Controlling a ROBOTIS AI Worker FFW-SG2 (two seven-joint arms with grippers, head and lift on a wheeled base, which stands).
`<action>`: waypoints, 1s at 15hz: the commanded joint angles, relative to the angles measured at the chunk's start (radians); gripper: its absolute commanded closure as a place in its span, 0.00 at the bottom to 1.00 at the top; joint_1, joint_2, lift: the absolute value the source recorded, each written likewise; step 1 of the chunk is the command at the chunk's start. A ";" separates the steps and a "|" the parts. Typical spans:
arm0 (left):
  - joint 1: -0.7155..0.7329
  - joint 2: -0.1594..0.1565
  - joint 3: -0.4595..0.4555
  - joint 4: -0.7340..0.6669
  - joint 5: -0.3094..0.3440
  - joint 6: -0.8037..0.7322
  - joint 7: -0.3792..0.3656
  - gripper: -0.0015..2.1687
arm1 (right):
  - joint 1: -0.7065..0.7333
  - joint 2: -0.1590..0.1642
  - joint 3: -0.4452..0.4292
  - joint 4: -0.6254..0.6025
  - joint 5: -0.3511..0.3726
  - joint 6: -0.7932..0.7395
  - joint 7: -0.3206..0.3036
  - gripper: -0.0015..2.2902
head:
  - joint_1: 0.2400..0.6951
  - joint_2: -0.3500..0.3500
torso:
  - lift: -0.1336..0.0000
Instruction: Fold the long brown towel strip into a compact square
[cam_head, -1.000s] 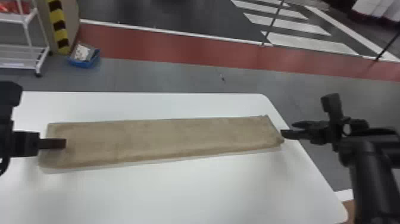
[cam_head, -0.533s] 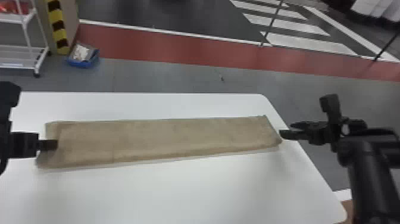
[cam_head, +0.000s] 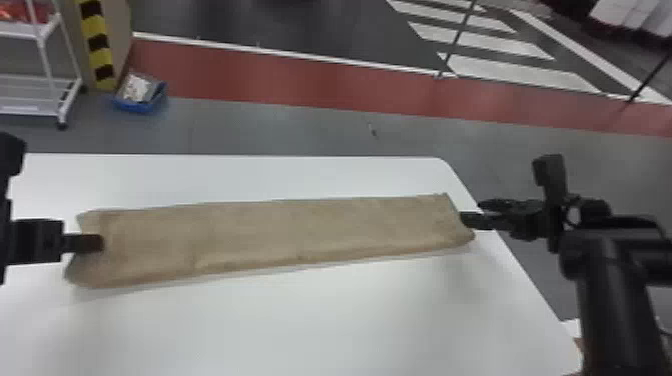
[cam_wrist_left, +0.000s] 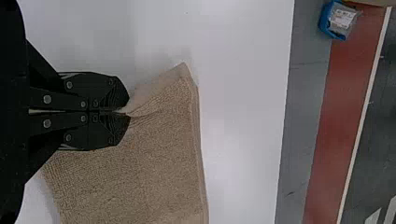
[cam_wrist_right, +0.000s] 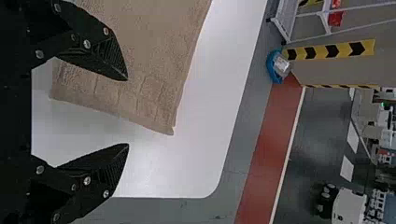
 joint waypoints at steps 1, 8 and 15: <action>-0.025 0.000 0.022 0.000 0.084 0.047 0.003 0.80 | 0.024 0.058 -0.024 -0.062 -0.004 -0.018 -0.008 0.21 | 1.00 0.06 | 0.07; -0.053 0.000 0.065 -0.022 0.311 0.053 0.078 0.80 | 0.199 0.224 -0.072 -0.216 -0.220 -0.128 -0.071 0.82 | 1.00 0.08 | 0.07; -0.082 -0.011 0.052 -0.027 0.436 0.025 0.156 0.80 | 0.259 0.293 0.045 -0.247 -0.209 -0.183 -0.209 0.82 | 1.00 0.17 | 0.07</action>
